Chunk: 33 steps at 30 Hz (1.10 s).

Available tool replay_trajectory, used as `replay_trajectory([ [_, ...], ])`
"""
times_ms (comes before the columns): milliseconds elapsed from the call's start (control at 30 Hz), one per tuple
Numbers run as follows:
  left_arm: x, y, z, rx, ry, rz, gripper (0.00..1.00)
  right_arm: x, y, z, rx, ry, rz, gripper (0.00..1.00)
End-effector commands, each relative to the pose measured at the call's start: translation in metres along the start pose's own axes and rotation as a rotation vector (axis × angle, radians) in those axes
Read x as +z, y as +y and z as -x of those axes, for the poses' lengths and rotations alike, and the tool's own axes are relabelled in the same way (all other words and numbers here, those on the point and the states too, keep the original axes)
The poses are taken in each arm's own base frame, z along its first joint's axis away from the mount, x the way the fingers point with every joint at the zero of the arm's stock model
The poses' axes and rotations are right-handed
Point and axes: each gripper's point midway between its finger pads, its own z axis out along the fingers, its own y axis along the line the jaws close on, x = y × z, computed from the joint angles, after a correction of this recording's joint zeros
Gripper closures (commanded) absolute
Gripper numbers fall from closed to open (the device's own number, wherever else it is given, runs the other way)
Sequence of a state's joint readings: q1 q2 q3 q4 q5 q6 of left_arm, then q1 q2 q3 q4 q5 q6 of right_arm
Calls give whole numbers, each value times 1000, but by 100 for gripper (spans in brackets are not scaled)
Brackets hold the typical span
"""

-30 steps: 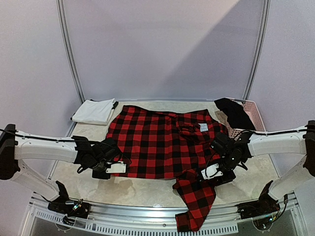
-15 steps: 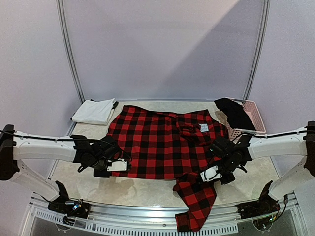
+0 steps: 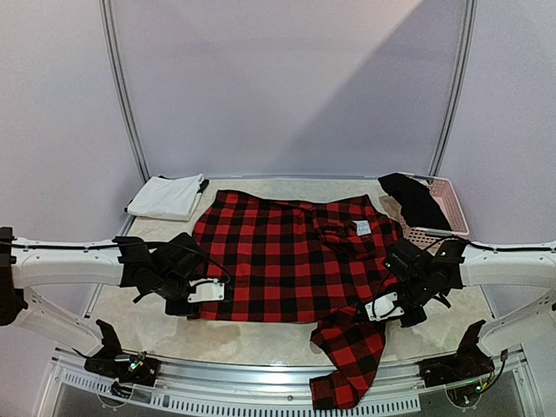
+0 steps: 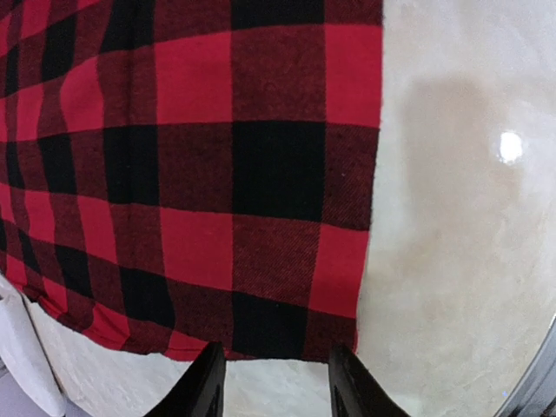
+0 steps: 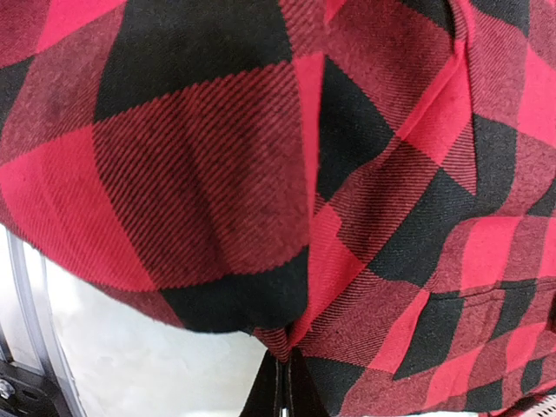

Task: Fold and stack the mixed laundry pile
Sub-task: Pick up the flattened shirt from the center of the board, then fold the flattened shirt at the center of the board.

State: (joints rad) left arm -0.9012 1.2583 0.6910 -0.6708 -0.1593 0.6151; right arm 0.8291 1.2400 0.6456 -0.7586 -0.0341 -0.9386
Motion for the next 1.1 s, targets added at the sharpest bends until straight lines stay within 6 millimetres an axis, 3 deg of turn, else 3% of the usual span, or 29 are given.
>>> replay_trajectory([
  [0,19,-18,2,16,40,-93,55,5,4,0,28,-1,17,100],
  [300,48,-38,0,41,153,-222,54,3,4,0,40,-12,6,100],
  [333,50,-39,-2,52,167,-218,56,3,3,1,43,-13,2,100],
  [467,50,-30,-7,92,210,-160,80,2,2,1,49,-16,-9,100],
  [600,31,-7,-5,86,199,-42,100,-3,0,4,56,-31,-16,100],
  [900,-32,42,0,29,71,227,100,-38,-18,22,113,-122,-96,100],
  [1067,-42,57,-2,0,56,275,100,-55,-31,31,162,-160,-98,100],
])
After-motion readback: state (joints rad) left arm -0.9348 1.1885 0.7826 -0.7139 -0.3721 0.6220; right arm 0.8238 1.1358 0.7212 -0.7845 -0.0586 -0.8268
